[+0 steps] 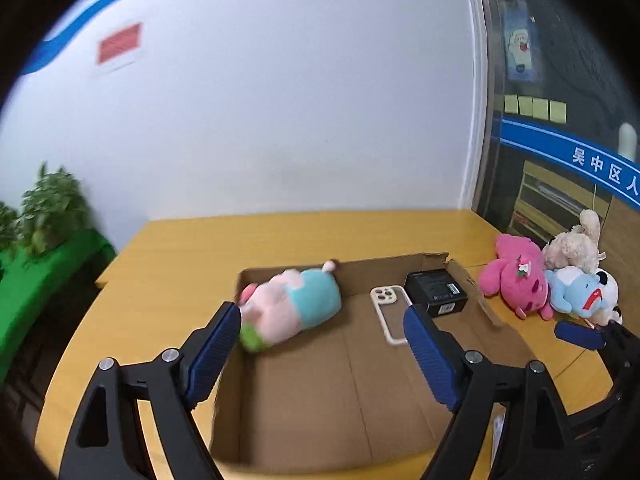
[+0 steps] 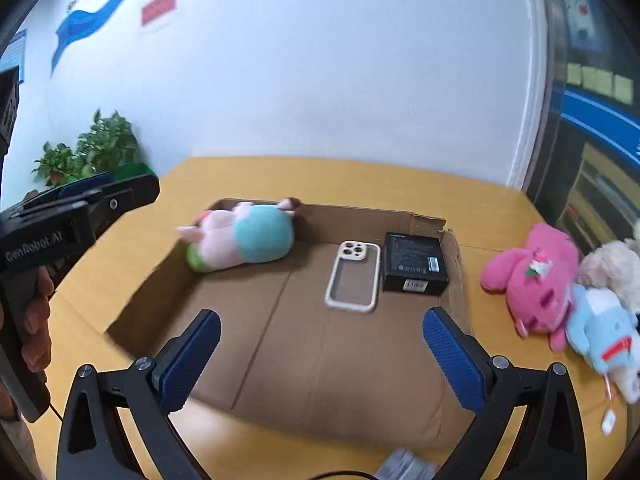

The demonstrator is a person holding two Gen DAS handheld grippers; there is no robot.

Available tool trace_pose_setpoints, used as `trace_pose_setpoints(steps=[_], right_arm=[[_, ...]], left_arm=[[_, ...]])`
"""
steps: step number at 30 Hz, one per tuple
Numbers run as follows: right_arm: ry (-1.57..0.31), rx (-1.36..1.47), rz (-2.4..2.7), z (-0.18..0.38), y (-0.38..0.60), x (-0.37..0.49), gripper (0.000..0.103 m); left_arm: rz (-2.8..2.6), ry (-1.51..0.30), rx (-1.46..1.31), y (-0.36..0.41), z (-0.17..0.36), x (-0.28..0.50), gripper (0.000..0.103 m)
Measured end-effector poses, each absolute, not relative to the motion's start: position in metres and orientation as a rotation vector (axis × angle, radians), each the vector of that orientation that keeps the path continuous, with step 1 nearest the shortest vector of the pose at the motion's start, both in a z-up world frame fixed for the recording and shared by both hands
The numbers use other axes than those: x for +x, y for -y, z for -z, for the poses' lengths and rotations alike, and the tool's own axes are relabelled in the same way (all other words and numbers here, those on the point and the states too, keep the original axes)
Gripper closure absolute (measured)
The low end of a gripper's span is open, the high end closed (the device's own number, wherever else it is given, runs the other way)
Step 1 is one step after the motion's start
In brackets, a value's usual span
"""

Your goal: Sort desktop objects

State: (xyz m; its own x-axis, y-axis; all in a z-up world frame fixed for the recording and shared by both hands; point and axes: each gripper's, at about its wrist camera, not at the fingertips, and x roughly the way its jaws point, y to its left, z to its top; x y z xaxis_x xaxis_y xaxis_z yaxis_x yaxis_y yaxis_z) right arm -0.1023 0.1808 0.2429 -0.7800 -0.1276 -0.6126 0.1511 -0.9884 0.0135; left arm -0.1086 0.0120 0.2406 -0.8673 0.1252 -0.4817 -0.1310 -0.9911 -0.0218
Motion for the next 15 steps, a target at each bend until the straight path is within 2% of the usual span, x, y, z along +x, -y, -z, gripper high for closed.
trace_pose_setpoints(steps=[4, 15], right_arm=[[-0.050, 0.945, 2.869, -0.232, -0.174, -0.049, 0.000], [-0.057, 0.929, 2.857, -0.220, -0.166, 0.024, 0.000]], left_arm=[[-2.967, 0.033, -0.745, -0.009, -0.230, -0.061, 0.019], [-3.004, -0.016, -0.749, -0.018, -0.221, 0.007, 0.019]])
